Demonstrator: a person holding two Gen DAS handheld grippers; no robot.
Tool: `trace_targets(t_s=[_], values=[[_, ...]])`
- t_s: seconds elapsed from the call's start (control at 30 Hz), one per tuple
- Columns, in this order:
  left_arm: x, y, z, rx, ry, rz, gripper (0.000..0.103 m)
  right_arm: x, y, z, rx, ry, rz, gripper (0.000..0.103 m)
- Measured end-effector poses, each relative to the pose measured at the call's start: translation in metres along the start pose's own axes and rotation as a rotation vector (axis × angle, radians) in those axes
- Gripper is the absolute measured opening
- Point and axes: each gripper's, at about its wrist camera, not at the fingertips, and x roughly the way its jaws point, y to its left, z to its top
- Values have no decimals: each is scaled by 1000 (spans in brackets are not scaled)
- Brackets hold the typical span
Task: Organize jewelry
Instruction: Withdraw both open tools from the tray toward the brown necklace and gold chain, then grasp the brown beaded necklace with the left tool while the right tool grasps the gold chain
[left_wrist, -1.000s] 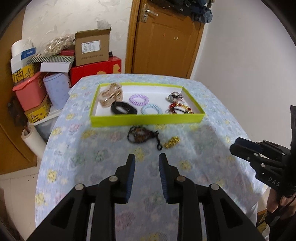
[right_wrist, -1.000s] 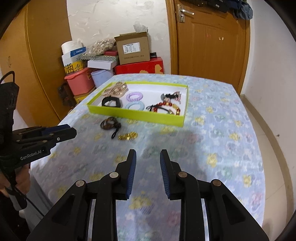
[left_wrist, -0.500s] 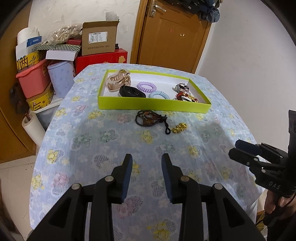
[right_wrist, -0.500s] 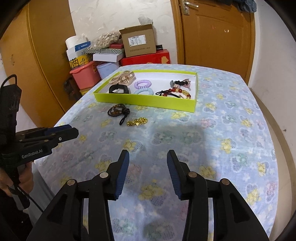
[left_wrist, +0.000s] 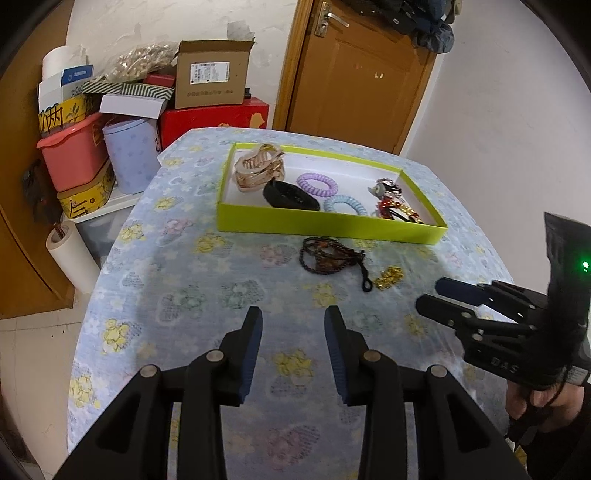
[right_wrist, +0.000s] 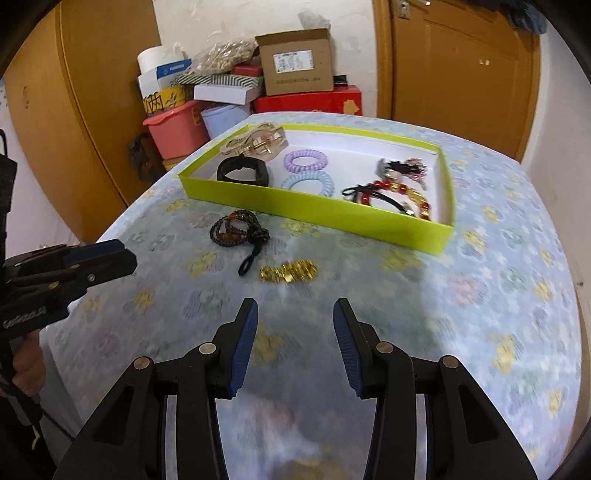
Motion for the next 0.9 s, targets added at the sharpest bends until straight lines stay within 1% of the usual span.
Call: trace_targets(t_s=[0.13, 0.33, 0.37, 0.4, 0.47, 0.63, 0.9], values=[[6, 5, 3, -11, 6, -4, 37, 18, 5, 9, -30, 21, 0, 44], [19, 4, 14, -3, 14, -13, 37, 26, 6, 17, -51, 23, -16, 43], [22, 3, 16, 0, 15, -16, 37, 27, 5, 18, -51, 23, -27, 36], [25, 1, 19, 2, 17, -20, 37, 27, 4, 18, -50, 23, -33, 22], [32, -1, 23, 6, 24, -32, 37, 27, -1, 19, -38, 23, -29, 14], [51, -8, 34, 16, 42, -46, 37, 22, -8, 18, -31, 13, -27, 10], [79, -13, 49, -5, 63, -18, 37, 13, -21, 9, 0, 8, -13, 10]])
